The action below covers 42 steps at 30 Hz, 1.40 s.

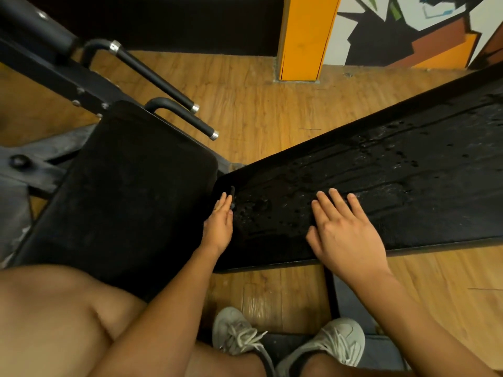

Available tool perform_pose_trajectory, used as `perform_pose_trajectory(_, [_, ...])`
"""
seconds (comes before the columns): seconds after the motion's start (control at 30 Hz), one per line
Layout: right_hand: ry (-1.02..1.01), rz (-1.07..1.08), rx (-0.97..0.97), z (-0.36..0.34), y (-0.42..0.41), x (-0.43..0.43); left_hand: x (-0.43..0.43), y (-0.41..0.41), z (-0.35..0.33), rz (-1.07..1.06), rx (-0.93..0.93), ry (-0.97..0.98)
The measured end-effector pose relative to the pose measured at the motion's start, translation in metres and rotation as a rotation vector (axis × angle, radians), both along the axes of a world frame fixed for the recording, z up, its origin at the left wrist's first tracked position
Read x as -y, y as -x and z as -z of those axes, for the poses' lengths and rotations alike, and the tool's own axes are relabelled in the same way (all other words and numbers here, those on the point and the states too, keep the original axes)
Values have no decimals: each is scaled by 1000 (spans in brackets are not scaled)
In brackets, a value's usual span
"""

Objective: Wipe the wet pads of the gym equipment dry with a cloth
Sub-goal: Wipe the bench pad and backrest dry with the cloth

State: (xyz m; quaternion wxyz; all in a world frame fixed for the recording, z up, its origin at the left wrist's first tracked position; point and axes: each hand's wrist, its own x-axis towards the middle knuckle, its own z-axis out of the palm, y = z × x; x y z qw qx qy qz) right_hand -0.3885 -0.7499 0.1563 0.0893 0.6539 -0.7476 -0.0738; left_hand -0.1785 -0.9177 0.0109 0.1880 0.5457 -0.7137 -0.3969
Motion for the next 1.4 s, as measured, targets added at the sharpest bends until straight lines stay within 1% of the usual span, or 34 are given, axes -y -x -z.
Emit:
perform_pose_trajectory(0.17, [-5, 5, 7, -1, -1, -1, -55, 8, -9, -127, 87, -19])
perform_pose_trajectory(0.3, [-5, 4, 7, -2, -1, -2, -90, 12, -16, -246, 110, 16])
perform_pose_trajectory(0.37, [-9, 7, -2, -1, -1, -1, -99, 18, -20, -263, 121, 40])
perform_pose_trajectory(0.43, [-9, 4, -6, -2, -2, -1, -108, 30, -27, -213, 147, 112])
perform_pose_trajectory(0.5, [-11, 5, -9, -3, -3, -1, -117, 41, -31, -143, 115, 177])
perform_pose_trajectory(0.6, [-10, 8, -13, -4, -3, -2, -124, 45, -29, -89, 73, 203])
perform_pose_trajectory(0.8, [-9, 3, -4, -3, -1, -2, -118, 32, -32, -83, -21, 151])
perform_pose_trajectory(0.93, [-10, 1, -8, -3, -1, -2, -121, 24, -31, -200, -37, 52])
perform_pose_trajectory(0.97, [-10, 2, -8, -3, -1, -2, -120, 23, -30, -190, -48, 28])
perform_pose_trajectory(1.04, [-6, 2, -8, -1, -1, -2, -117, 21, -28, -83, -92, 44])
perform_pose_trajectory(1.14, [4, -4, -9, 0, -1, -1, -116, 23, -33, 139, -160, 101])
perform_pose_trajectory(1.2, [7, -9, -13, 0, 0, -1, -117, 26, -38, 232, -184, 127])
perform_pose_trajectory(1.3, [0, -11, -13, 1, 1, -2, -115, 25, -42, 280, -200, 104])
perform_pose_trajectory(1.34, [-1, -13, -12, 2, 1, -2, -115, 23, -42, 272, -209, 69])
perform_pose_trajectory(1.4, [4, -20, -7, 2, 2, -1, -117, 22, -46, 154, -245, -48])
